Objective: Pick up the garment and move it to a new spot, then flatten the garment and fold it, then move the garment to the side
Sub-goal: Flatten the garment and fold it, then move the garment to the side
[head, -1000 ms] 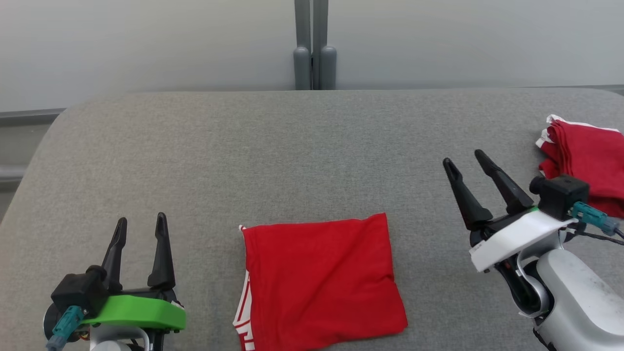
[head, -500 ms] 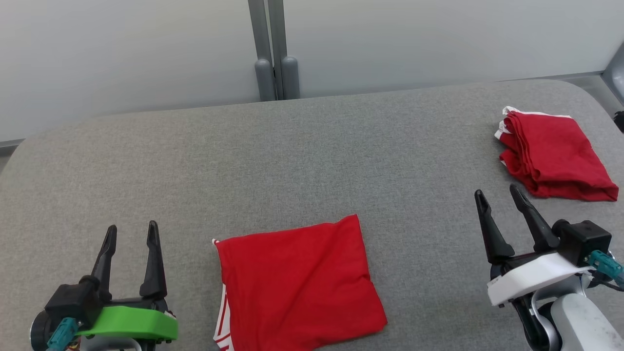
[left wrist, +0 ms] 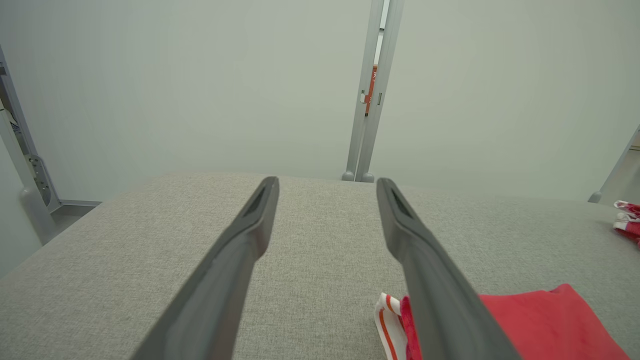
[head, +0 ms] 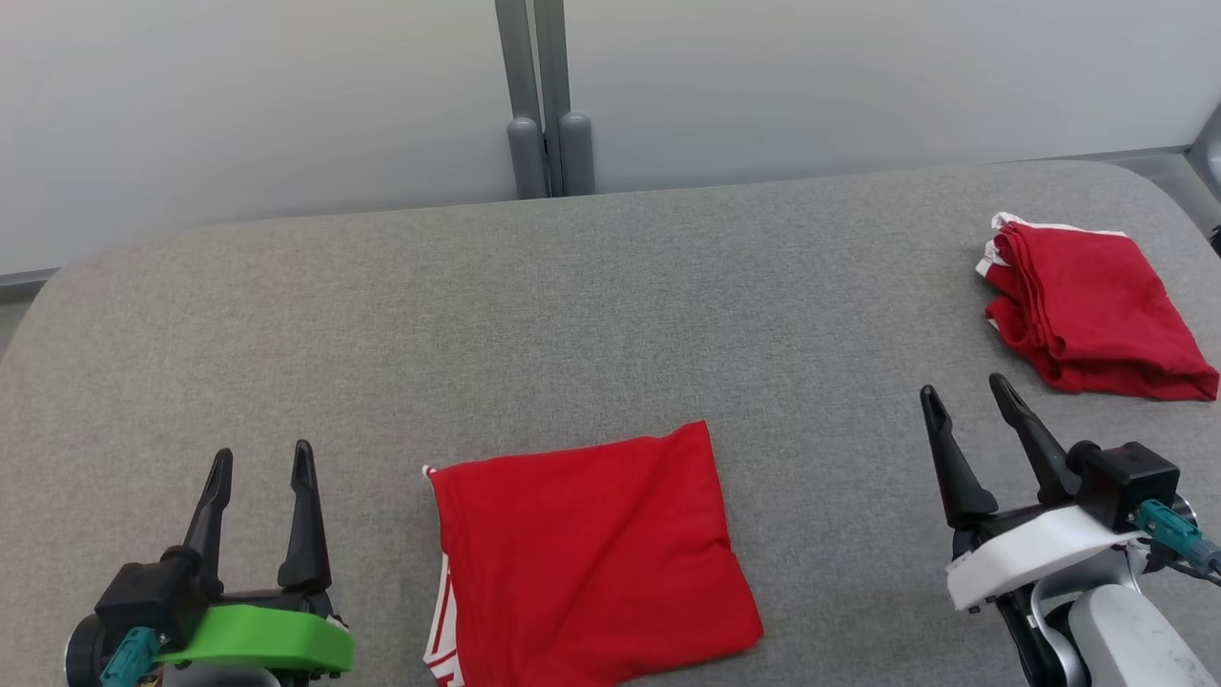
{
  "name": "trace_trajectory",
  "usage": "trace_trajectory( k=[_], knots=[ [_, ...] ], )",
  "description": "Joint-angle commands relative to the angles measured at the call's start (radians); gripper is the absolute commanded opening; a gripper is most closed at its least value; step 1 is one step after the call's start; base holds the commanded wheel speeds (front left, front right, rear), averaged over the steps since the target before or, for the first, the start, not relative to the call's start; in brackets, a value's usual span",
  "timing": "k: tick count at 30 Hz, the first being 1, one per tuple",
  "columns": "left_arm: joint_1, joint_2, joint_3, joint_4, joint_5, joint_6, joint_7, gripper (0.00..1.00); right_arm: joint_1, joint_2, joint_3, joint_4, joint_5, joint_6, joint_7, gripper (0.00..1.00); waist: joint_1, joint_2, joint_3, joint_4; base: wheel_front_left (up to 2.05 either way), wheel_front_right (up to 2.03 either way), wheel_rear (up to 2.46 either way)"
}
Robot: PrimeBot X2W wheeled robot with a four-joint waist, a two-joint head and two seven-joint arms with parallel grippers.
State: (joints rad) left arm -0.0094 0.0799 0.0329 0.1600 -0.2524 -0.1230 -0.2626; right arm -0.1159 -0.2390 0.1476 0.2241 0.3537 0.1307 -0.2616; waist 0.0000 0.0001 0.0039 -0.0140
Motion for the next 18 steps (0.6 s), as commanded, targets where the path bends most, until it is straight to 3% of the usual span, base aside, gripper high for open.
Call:
trace_trajectory(
  k=[1, 6, 18],
  knots=[
    [0.008, -0.002, 0.003, 0.001, 0.009, -0.004, -0.003, 1.00, 0.004, -0.003, 0.003, 0.006, -0.005, 0.000, -0.004, 1.00, 0.0000, -0.0001, 0.000, 0.004, 0.00, 0.00, 0.00],
    [0.000, -0.006, -0.001, -0.004, 0.009, -0.006, -0.003, 1.00, -0.017, -0.007, 0.088, 0.053, 0.059, 0.000, 0.039, 1.00, 0.0000, -0.0001, 0.004, 0.039, 0.00, 0.00, 0.00],
    [-0.025, -0.014, -0.016, 0.020, -0.004, -0.007, -0.003, 1.00, -0.185, 0.003, 0.249, 0.216, 0.210, 0.000, 0.337, 1.00, 0.0000, -0.0001, 0.038, 0.182, 0.00, 0.00, 0.00]
  ],
)
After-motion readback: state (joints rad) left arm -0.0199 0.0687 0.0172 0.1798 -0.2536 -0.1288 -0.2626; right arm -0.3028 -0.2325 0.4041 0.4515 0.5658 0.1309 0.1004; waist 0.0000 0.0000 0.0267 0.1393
